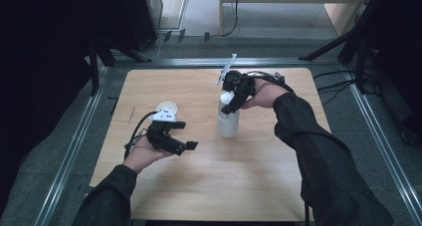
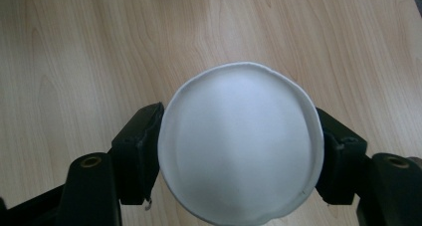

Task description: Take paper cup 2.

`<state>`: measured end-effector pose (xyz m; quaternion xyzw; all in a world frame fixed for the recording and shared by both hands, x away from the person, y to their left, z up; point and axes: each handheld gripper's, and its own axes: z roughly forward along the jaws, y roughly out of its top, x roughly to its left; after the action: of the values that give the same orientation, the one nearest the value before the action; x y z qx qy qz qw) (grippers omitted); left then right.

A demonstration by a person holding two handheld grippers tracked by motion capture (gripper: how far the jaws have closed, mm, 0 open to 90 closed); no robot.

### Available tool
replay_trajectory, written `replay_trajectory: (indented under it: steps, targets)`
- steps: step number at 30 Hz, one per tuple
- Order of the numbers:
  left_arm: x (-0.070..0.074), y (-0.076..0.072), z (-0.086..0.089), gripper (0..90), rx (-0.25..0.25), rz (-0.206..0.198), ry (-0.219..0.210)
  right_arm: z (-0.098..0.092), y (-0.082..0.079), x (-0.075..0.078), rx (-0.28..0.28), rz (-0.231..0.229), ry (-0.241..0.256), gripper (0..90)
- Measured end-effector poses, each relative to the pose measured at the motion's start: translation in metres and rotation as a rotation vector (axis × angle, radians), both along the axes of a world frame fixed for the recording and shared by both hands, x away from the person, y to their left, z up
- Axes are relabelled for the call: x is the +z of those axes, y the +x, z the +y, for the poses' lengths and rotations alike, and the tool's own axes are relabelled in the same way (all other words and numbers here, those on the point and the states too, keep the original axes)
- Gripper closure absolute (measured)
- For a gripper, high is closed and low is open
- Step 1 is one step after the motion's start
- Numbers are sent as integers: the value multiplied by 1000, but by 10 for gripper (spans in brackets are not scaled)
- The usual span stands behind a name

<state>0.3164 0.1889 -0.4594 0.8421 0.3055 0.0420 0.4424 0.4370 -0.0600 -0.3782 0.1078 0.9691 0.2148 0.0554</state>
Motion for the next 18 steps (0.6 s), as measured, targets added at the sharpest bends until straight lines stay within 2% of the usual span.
replay_trajectory:
  steps: [18]
  targets:
    - [0, 0, -1, 70, 8, -1, -5, -4, 0, 21, -7, -9, 29, 318]
